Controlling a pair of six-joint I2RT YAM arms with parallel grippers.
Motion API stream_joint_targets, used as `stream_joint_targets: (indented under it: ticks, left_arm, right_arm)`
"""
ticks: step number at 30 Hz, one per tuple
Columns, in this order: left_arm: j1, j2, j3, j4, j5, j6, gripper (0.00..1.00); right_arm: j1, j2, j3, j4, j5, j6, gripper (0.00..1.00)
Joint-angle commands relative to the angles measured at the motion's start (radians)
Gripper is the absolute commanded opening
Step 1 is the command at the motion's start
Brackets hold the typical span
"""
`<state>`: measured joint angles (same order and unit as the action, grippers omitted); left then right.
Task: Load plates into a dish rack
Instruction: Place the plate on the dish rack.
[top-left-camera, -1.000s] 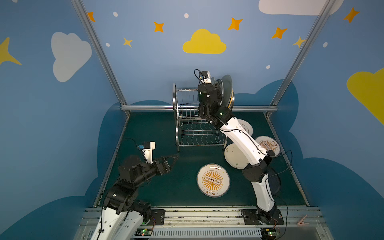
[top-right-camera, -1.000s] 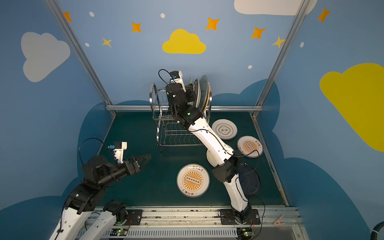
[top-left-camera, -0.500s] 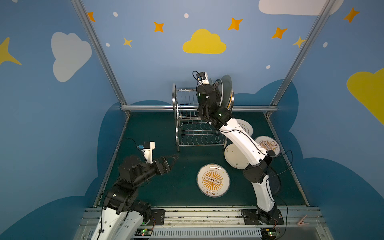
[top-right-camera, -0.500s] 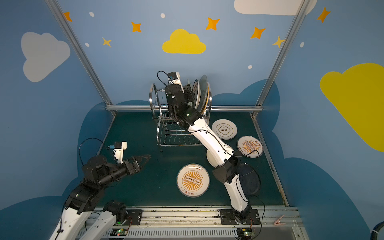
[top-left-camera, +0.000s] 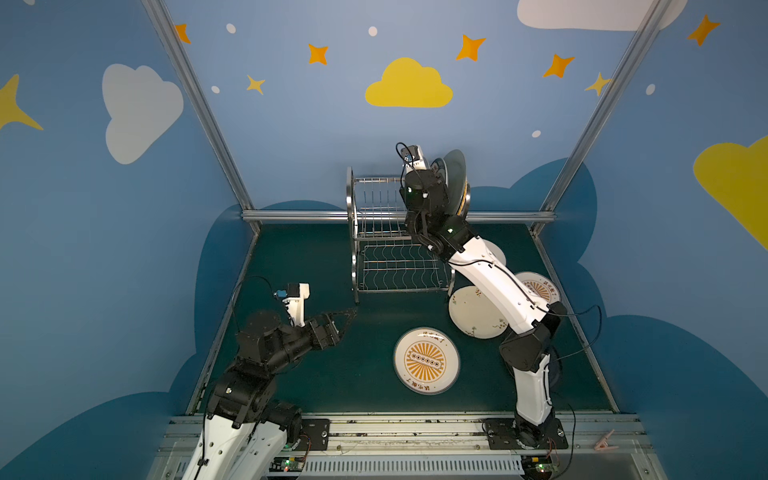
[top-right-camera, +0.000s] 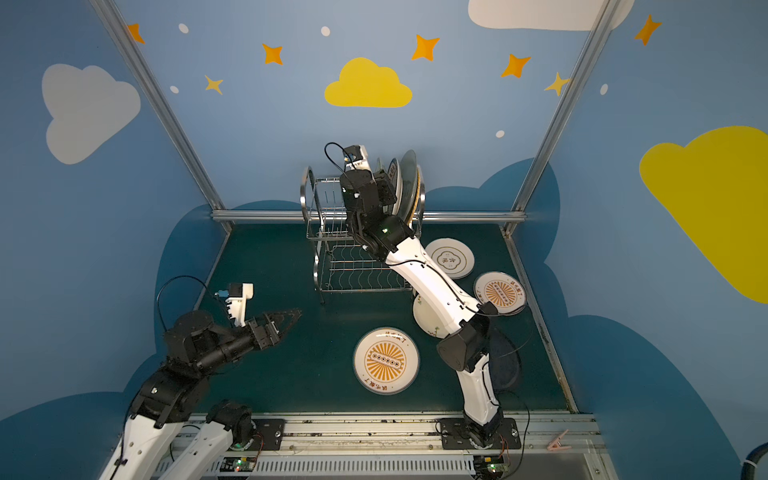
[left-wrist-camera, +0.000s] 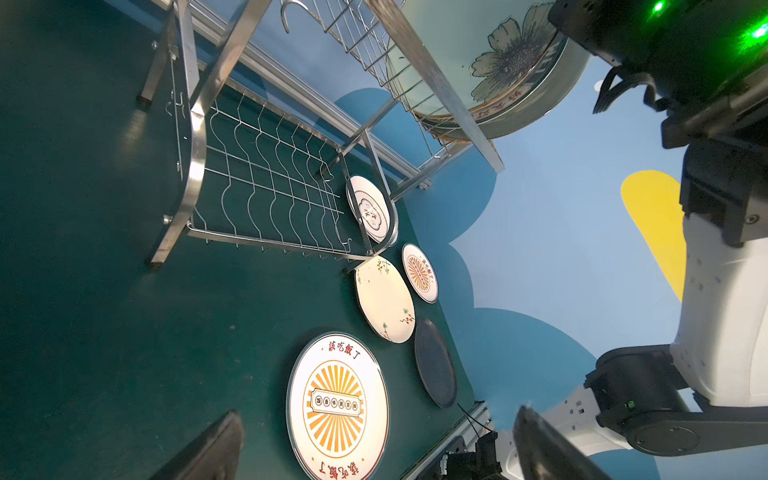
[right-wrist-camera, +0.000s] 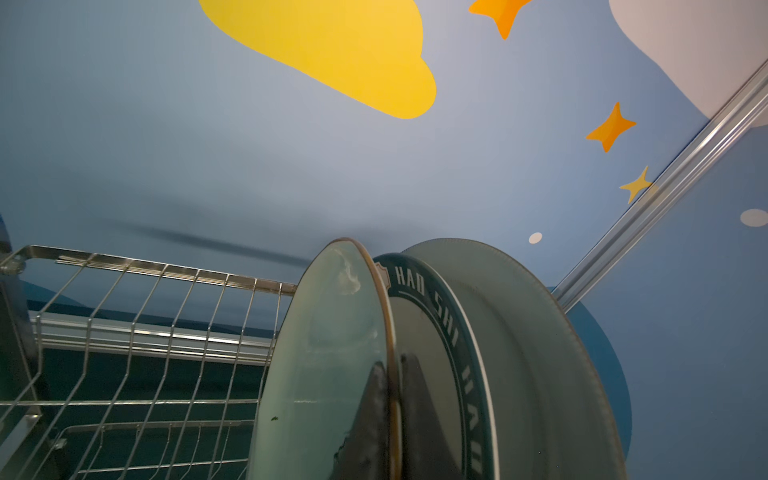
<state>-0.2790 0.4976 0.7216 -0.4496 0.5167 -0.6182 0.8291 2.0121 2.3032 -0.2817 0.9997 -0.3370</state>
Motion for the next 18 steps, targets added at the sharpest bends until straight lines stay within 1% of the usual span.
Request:
stream_joint_targets:
  ticks: [1, 3, 6, 10, 13, 14, 15, 18]
  left_arm:
    - [0.006, 0.001, -0.013, 0.027, 0.015, 0.0, 1.0]
    - [0.007, 0.002, -0.012, 0.027, 0.016, 0.001, 1.0]
    - [0.006, 0.004, -0.012, 0.027, 0.016, 0.0, 1.0]
    - [0.008, 0.006, -0.012, 0.027, 0.014, 0.001, 1.0]
    - [0.009, 0.007, -0.013, 0.026, 0.016, 0.0, 1.0]
    - [0.009, 0.009, -0.012, 0.027, 0.017, 0.0, 1.0]
    - [0.012, 0.009, -0.012, 0.029, 0.019, 0.0, 1.0]
    - [0.014, 0.009, -0.013, 0.028, 0.021, -0.002, 1.0]
  right_arm:
    - [0.002, -0.044, -0.008, 0.02, -0.016, 0.013, 0.19]
    - [-0.001, -0.045, -0.009, 0.02, -0.017, 0.012, 0.3]
    - [-0.002, -0.05, -0.007, 0.017, -0.023, 0.015, 0.33]
    - [-0.001, -0.056, 0.003, 0.003, -0.041, 0.023, 0.4]
    - [0.002, -0.06, 0.031, -0.029, -0.055, 0.024, 0.5]
    - [0.003, -0.063, 0.035, -0.036, -0.061, 0.054, 0.54]
    - [0.005, -0.068, 0.036, -0.042, -0.066, 0.062, 0.6]
    - [0.011, -0.092, 0.038, -0.067, -0.093, 0.089, 0.71]
